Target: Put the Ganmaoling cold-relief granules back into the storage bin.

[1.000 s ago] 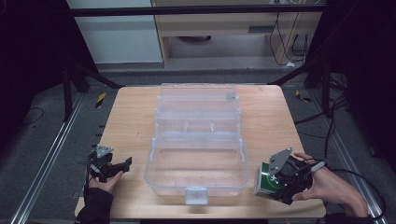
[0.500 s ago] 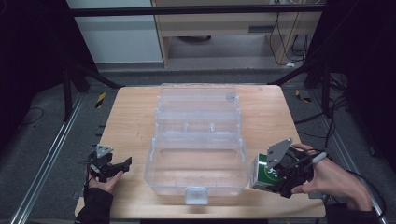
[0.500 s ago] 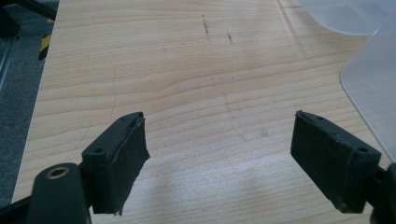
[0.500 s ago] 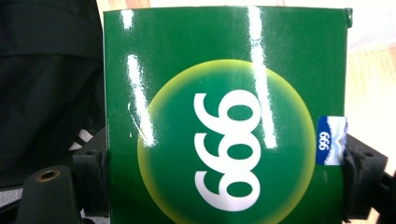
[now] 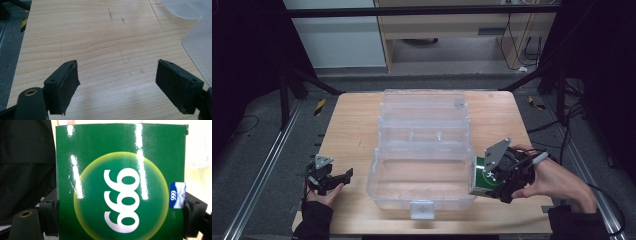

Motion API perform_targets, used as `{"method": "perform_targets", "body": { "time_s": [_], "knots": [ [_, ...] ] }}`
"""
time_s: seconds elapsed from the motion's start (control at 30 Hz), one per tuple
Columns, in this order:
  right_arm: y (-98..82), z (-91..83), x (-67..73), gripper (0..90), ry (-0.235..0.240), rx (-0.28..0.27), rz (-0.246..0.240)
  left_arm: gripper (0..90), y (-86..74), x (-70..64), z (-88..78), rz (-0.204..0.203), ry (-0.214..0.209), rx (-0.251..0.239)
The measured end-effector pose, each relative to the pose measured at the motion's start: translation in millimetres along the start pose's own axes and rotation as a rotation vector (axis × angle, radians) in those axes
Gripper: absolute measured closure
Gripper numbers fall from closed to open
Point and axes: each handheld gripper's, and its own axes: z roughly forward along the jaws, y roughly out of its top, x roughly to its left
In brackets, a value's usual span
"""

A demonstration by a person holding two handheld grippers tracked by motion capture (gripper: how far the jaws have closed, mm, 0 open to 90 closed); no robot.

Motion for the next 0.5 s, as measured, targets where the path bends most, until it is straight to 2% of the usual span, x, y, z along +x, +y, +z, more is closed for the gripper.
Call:
{"method": "perform_targets", "body": {
  "time_s": [0.5],
  "knots": [
    [32.7,15.9,-11.9,16.1,0.006,-0.023,-0.029,17.8,0.3,0.5,-0.4,-0.002,0.001,-0.004]
  ]
}}
